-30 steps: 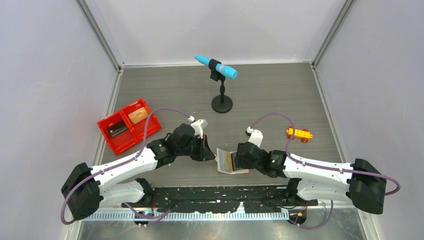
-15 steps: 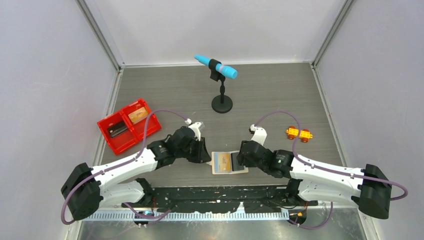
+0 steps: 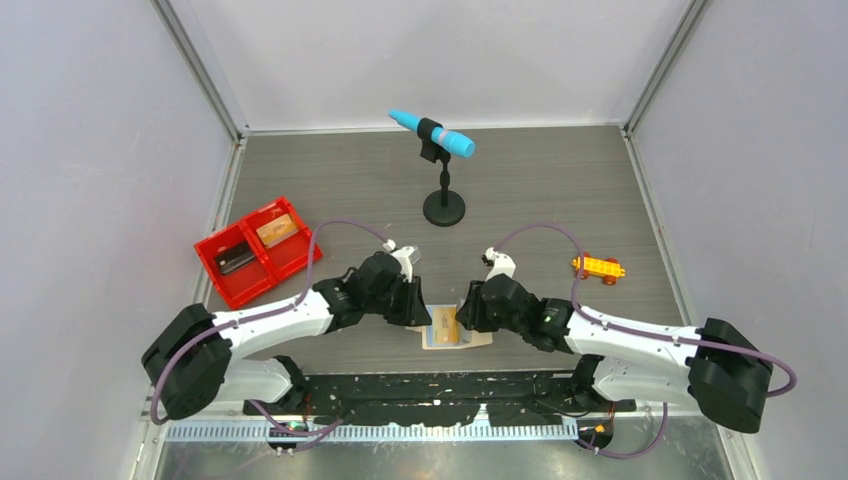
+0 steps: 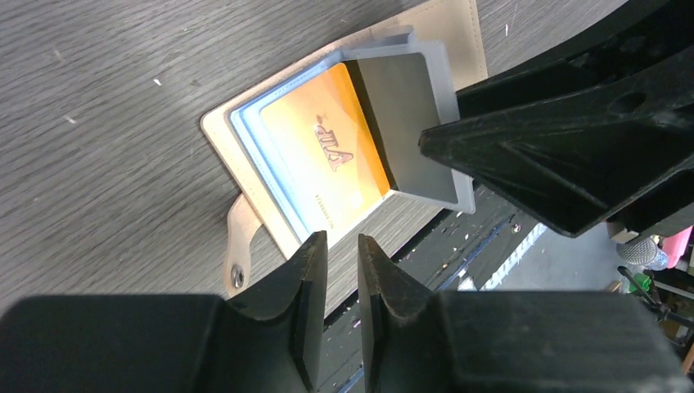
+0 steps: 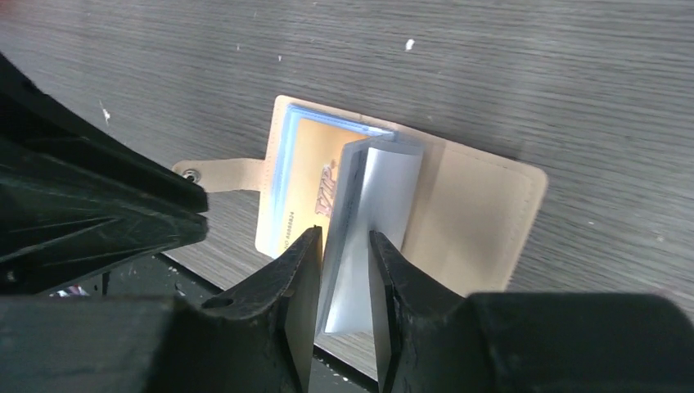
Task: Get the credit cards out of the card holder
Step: Open the card holder at the center of the board, then remove the credit card from the card holder.
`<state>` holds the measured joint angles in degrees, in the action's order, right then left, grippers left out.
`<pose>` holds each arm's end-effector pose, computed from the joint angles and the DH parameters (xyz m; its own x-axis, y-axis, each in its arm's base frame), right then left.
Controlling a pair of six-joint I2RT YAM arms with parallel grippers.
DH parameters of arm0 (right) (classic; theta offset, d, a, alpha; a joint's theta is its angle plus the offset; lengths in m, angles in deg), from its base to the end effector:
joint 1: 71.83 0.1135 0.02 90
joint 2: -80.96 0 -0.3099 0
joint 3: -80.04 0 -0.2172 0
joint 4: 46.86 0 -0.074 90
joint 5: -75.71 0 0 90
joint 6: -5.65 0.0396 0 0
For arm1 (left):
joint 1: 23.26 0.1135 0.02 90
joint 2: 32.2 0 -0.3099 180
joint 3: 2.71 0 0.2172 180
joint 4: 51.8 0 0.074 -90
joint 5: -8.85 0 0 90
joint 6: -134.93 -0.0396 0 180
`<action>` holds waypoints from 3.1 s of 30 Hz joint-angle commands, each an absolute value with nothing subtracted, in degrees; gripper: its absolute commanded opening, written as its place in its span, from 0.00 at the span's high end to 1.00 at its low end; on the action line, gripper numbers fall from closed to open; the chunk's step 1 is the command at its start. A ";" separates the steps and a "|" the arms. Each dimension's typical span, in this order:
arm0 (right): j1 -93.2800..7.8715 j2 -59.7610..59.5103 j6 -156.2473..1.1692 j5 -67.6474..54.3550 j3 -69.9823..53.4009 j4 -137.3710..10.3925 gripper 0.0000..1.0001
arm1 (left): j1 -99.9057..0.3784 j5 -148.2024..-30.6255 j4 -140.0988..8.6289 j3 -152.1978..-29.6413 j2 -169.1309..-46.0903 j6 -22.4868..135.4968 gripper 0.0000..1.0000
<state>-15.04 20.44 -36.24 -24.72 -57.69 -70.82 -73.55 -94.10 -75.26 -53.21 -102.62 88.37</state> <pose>0.0922 0.1278 0.2394 -0.8036 0.1092 -0.5851 -0.2264 0.8530 0.4702 0.1223 -0.1612 0.2541 -0.9057 0.0417 -0.4219 0.3182 0.7244 -0.6115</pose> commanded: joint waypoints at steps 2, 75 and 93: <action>-16.63 16.71 -36.93 -20.42 -57.77 -65.17 0.68 | -73.63 -96.18 -68.15 -52.54 -105.36 89.14 0.80; -17.51 20.99 -34.12 -28.31 -64.40 -73.11 0.79 | -73.87 -96.37 -44.44 -54.84 -128.76 100.79 0.67; -17.60 19.84 -33.91 -28.49 -63.79 -73.14 0.79 | -74.15 -98.83 -41.14 -54.01 -125.49 102.83 1.00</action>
